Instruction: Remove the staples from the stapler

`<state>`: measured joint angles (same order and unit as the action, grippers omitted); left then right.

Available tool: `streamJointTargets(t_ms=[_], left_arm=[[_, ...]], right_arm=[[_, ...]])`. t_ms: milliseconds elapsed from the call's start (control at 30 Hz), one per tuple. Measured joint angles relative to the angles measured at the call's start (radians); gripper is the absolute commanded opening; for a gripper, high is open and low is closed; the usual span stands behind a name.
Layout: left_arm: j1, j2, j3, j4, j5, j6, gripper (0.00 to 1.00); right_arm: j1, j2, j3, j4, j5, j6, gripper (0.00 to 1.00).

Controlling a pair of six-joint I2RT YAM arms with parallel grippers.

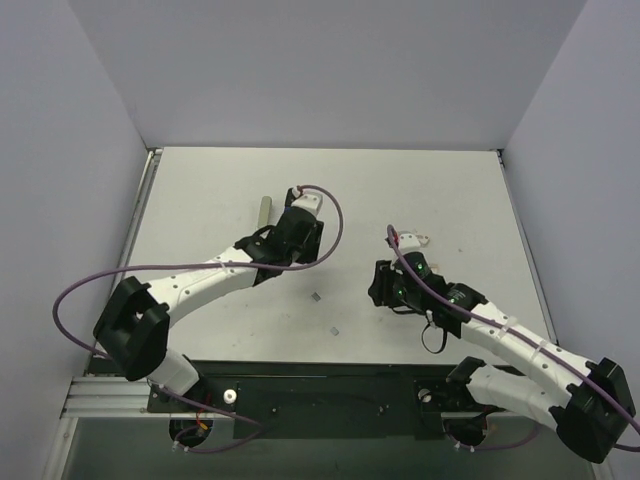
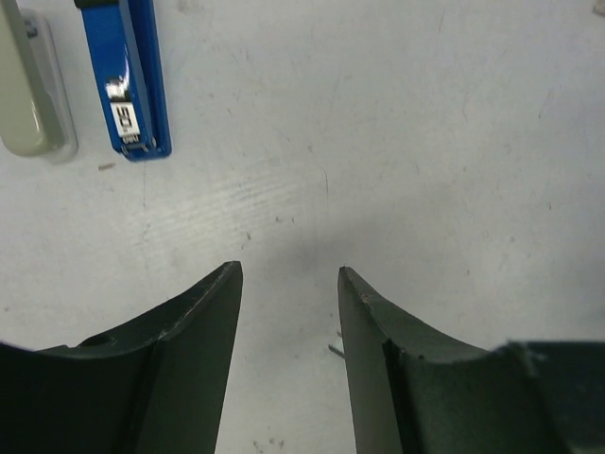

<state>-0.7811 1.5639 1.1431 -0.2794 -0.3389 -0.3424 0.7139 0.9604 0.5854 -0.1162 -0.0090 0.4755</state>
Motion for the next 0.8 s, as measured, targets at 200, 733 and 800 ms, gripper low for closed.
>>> streamJointTargets(t_ms=[200, 733, 800], left_arm=[[-0.035, -0.097, -0.168, 0.068, 0.051, -0.040, 0.55], [-0.108, -0.157, -0.384, 0.289, 0.214, -0.062, 0.55], [-0.108, -0.154, -0.386, 0.304, 0.240, -0.059, 0.55]], right_arm=[[-0.055, 0.081, 0.055, -0.034, 0.111, 0.015, 0.39], [-0.447, 0.275, 0.144, -0.072, 0.190, 0.055, 0.57], [-0.467, 0.304, 0.146, -0.070, 0.199, 0.051, 0.57]])
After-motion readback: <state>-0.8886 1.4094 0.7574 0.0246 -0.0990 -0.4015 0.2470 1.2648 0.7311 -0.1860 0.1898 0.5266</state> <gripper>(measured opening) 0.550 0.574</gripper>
